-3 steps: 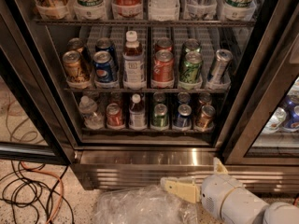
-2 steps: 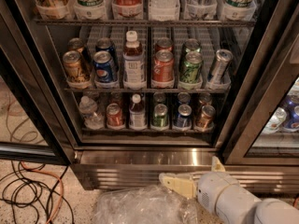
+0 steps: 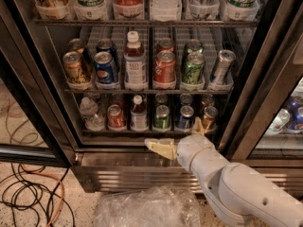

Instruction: Pick green can from bottom shelf of fridge

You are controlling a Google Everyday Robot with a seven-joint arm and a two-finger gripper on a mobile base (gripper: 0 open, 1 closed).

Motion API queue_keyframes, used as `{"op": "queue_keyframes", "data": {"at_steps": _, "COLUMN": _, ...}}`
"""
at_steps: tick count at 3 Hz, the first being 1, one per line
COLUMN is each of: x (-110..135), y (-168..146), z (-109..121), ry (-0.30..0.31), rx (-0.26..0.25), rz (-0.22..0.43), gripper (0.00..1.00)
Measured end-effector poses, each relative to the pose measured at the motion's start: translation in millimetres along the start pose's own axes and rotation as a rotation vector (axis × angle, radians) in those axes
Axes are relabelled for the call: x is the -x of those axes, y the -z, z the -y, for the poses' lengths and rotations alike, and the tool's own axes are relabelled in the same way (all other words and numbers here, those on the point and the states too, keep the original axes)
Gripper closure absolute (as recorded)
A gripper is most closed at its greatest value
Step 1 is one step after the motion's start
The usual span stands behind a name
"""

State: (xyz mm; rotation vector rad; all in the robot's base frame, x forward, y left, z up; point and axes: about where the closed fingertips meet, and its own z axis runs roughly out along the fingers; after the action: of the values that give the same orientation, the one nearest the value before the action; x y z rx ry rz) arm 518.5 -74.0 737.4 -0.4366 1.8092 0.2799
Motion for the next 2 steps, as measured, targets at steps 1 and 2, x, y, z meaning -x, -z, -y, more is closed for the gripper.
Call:
{"op": "queue_keyframes", "data": {"at_steps": 1, "x": -16.8, "y": -10.6, "z": 4.3, "ry": -0.014, "rx": -0.016, "rz": 0.023, "gripper": 0.0}}
{"op": "queue_keyframes", "data": {"at_steps": 2, "x": -16.8, "y": -10.6, "z": 4.3, "ry": -0.014, "rx": -0.016, "rz": 0.023, "gripper": 0.0}}
